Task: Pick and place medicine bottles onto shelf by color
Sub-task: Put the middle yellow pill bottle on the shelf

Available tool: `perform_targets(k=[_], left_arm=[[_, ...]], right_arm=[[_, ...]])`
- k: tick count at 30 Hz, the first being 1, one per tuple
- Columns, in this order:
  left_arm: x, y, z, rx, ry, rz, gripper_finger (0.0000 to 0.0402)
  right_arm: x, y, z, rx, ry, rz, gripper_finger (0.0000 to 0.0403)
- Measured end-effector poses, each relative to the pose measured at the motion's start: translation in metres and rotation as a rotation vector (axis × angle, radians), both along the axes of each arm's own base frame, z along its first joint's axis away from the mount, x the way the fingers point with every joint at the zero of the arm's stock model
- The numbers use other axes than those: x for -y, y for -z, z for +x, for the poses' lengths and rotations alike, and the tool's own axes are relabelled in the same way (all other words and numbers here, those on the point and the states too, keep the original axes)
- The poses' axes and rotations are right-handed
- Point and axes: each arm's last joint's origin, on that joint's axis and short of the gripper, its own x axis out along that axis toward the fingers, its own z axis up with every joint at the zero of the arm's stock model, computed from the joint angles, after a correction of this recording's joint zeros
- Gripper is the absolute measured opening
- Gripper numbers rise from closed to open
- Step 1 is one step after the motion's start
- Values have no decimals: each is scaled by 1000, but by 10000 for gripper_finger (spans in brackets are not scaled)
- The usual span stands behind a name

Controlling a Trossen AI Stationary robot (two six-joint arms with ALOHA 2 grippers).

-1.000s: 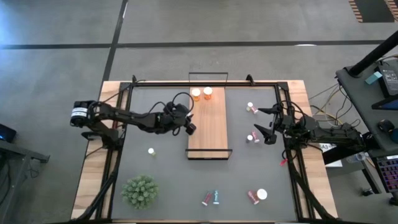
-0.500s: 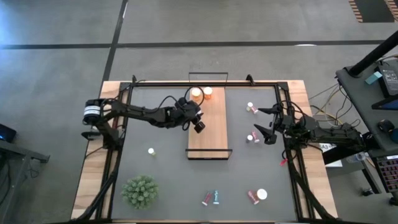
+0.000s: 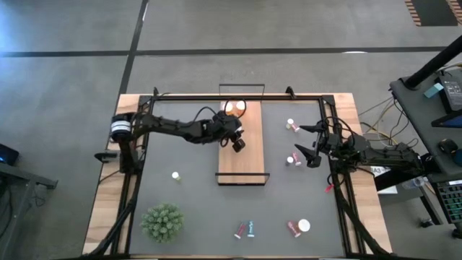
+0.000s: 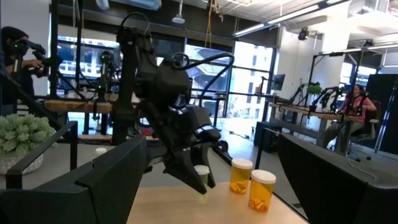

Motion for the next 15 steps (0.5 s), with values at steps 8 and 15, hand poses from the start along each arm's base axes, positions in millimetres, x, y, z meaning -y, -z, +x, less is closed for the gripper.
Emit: perform_targets(k=[8,15], left_arm=[[-13,3,3,-3,-16,-2,84],[-26,2,1,16,-7,-28,84]], right_arm=[[0,0,0,0,0,0,350],[0,0,0,-1,0,0,350]])
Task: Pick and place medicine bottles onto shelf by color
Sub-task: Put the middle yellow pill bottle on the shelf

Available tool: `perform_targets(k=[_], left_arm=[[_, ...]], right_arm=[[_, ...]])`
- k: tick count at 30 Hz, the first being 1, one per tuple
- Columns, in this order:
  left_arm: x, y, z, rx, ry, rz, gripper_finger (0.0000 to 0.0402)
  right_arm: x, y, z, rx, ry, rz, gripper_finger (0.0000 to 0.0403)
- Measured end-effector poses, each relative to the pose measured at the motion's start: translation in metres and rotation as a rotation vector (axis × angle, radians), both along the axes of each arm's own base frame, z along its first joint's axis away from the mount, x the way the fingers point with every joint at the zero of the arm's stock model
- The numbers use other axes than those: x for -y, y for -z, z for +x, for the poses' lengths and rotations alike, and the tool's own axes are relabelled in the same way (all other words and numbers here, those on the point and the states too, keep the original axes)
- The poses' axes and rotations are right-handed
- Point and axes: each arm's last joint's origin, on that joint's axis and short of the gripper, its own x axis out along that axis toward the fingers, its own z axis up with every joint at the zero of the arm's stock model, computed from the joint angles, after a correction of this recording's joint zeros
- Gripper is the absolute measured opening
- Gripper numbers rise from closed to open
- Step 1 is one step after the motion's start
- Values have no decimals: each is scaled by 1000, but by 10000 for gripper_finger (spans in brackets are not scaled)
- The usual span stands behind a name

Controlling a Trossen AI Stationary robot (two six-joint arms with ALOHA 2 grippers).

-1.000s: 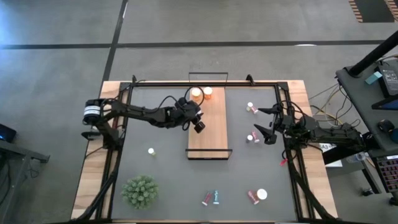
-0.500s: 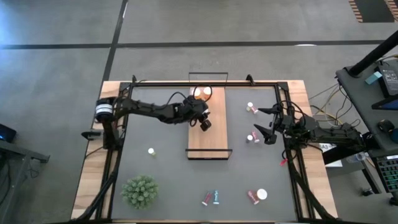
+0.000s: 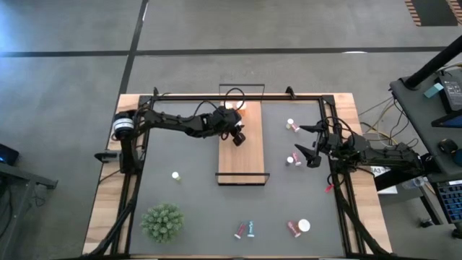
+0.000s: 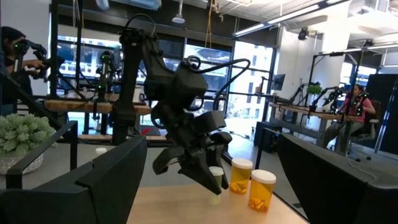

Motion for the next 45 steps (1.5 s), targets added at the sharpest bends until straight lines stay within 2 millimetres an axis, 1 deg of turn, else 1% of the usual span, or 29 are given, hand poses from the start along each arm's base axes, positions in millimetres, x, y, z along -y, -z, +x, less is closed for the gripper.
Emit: perform_targets(k=[16,26,35,40,45], left_arm=[[-1,-2,1,18,19,19,84],[1,4,-1,9,25,4,84],[1,4,-1,21,29,6,84],[3,8,-3,15,32,3,84],[4,7,-2,28,36,6,98]], right_arm=[[0,0,0,0,1,0,350],[0,0,0,0,0,0,350],[0,0,0,0,0,0,350],[0,0,0,0,1,0,350],[0,0,0,0,0,0,350]])
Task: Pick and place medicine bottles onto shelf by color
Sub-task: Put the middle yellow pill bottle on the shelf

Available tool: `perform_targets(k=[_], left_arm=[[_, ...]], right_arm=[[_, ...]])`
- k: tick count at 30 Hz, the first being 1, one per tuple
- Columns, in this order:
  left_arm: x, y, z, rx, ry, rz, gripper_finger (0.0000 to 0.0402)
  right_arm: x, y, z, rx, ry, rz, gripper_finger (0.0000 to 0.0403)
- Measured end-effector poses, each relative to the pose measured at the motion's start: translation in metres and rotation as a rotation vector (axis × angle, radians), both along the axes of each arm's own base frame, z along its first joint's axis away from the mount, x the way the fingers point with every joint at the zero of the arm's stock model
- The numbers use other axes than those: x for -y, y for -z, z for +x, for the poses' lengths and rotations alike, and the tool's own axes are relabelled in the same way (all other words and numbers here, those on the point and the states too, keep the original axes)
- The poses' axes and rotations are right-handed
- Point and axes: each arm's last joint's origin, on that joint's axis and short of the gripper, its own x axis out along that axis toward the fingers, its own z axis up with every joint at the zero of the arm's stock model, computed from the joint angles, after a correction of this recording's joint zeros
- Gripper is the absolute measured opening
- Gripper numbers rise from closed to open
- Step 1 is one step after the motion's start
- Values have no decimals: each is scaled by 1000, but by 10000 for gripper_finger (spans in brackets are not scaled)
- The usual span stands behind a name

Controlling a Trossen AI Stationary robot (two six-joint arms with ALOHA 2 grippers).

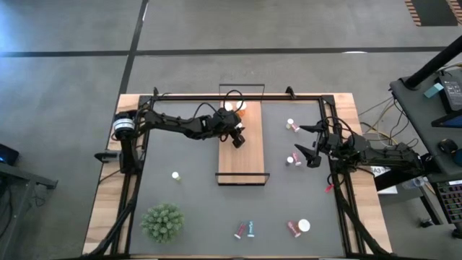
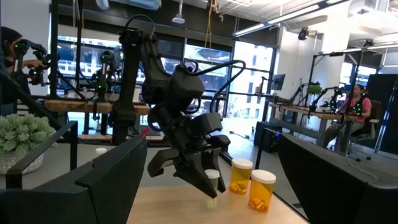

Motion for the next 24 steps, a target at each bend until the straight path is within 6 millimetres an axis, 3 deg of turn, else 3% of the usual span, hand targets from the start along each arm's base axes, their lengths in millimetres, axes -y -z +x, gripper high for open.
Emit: perform_targets(k=[7,24], left_arm=[[-2,14,7,-17,1,-3,110],[-11,3,14,0,8,48,111]], right_arm=[[0,0,0,0,0,0,350],[0,0,0,0,0,0,350]])
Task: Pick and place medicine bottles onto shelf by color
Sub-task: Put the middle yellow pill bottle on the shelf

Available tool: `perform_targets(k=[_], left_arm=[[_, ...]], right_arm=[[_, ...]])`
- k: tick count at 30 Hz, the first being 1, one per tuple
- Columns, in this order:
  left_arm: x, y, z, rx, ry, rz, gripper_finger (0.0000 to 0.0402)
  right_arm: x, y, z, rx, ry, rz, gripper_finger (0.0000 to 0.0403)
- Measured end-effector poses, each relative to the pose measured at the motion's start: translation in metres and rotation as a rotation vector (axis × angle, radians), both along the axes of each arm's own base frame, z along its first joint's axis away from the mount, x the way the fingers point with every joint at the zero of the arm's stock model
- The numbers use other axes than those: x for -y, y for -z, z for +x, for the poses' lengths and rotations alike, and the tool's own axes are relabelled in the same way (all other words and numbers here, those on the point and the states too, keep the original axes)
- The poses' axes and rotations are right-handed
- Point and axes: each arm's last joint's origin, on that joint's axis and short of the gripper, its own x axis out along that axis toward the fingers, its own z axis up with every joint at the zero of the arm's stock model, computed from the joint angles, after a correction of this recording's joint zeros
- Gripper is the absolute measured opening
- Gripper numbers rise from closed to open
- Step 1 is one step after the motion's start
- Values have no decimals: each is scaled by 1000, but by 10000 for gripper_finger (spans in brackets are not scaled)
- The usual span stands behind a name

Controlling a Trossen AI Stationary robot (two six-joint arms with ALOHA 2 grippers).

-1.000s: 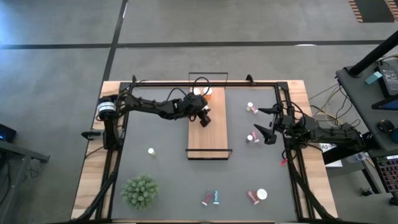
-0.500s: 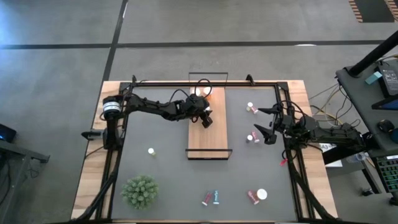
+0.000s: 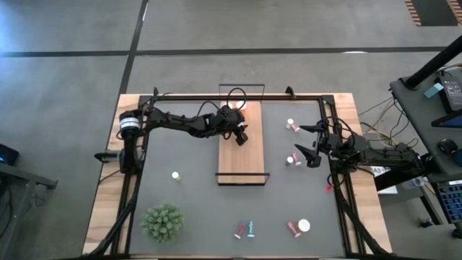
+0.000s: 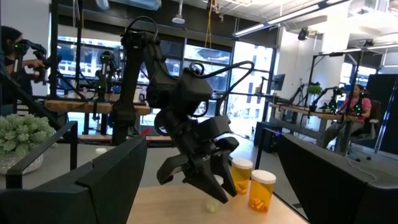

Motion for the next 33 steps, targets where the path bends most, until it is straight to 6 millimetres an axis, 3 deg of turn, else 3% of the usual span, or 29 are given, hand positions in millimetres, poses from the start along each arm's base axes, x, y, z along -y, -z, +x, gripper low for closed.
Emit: perform_targets(k=[33], left_arm=[[-12,-14,2,37,-13,34,112]], right_arm=[[0,0,0,0,0,0,350]])
